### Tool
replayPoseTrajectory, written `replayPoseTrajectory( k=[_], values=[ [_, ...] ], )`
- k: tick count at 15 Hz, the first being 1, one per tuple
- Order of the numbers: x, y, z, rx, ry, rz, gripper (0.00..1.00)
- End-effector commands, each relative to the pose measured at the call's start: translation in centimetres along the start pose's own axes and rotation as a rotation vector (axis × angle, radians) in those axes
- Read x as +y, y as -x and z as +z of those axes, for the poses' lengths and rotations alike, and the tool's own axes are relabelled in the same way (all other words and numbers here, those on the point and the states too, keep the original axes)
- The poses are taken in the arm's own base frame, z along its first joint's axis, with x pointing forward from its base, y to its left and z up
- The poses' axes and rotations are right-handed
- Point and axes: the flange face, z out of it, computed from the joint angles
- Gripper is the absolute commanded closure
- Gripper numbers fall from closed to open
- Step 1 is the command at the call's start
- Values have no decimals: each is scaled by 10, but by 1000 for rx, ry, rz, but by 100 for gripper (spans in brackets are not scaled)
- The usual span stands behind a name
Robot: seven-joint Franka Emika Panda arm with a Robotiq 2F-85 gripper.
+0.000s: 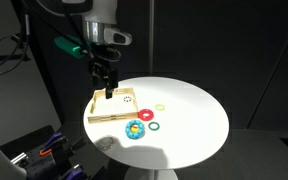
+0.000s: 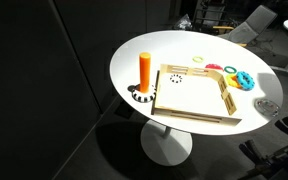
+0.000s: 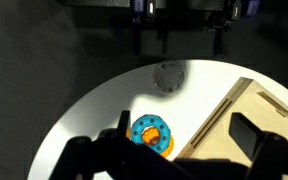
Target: Put the clear and the blue rings on the tray
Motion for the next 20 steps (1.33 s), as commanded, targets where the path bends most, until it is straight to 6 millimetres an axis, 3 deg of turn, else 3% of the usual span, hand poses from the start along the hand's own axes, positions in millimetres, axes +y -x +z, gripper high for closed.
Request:
replayPoseTrajectory(
  k=[1,11,14,20],
  values=[
    [-14,-1,27,37,19,11,0],
    [-22,-2,51,17,43,-32,0],
    [-33,-6,72,30,70,-52,0],
    [-54,-8,138,45,122,-89,0]
  ],
)
